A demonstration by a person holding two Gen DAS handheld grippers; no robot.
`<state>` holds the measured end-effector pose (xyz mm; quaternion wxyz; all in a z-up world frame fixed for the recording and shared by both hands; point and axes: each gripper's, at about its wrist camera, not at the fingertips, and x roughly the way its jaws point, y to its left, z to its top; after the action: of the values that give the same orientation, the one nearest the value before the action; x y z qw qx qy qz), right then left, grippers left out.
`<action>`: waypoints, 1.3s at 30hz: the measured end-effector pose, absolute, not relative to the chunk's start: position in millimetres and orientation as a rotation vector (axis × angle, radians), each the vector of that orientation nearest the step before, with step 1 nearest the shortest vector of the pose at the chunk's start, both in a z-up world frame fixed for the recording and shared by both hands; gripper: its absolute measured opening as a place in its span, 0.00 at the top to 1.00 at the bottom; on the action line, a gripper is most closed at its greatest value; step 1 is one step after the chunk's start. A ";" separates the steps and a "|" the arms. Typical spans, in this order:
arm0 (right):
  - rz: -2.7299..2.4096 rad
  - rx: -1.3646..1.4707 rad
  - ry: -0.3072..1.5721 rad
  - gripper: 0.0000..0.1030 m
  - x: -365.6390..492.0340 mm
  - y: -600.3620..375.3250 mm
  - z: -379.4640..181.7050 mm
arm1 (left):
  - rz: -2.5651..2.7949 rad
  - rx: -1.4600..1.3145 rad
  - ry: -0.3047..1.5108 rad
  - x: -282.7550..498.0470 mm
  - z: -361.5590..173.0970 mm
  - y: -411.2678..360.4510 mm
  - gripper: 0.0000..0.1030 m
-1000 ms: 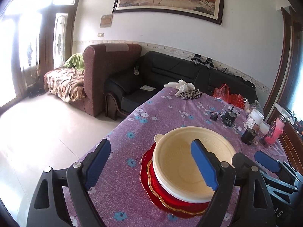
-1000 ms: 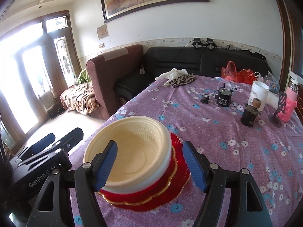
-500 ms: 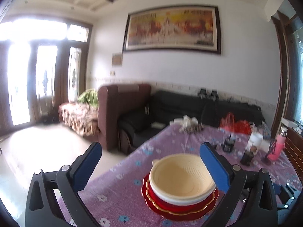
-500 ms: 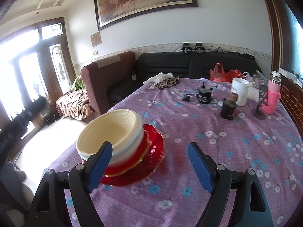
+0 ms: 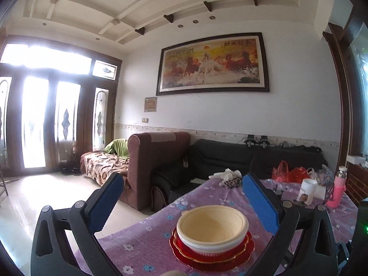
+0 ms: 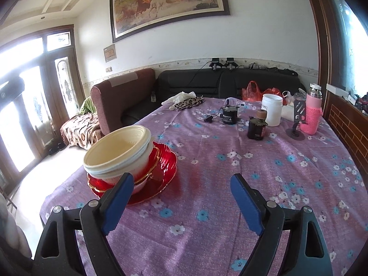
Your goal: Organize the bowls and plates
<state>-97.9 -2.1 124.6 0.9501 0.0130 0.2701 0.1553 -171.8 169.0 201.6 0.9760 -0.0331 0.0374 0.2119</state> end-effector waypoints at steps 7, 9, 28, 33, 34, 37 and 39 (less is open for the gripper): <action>0.335 -0.021 0.548 0.11 -108.0 12.1 115.2 | 0.319 -0.072 0.305 -140.7 176.4 164.3 0.00; 0.333 -0.044 0.549 0.10 -109.0 17.1 111.7 | 0.312 -0.080 0.345 -136.1 168.9 165.0 0.00; 0.377 -0.146 0.643 0.10 -89.7 52.4 72.5 | 0.233 -0.144 0.572 -93.0 117.6 181.0 0.00; 0.388 -0.164 0.664 0.09 -85.3 61.6 65.6 | 0.228 -0.164 0.601 -87.0 110.4 190.1 0.00; 0.390 -0.168 0.667 0.09 -84.8 63.4 64.8 | 0.228 -0.167 0.604 -85.8 109.3 192.0 0.00; 0.395 -0.179 0.675 0.09 -82.8 68.1 62.0 | 0.216 -0.176 0.615 -83.6 106.5 196.5 0.00; 0.399 -0.184 0.680 0.09 -82.3 71.0 60.9 | 0.203 -0.176 0.625 -83.2 105.8 196.9 0.00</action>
<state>-82.3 71.0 60.9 0.9192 -0.0895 0.3307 0.1941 -83.2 196.9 105.8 0.9428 -0.0861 0.3063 0.0998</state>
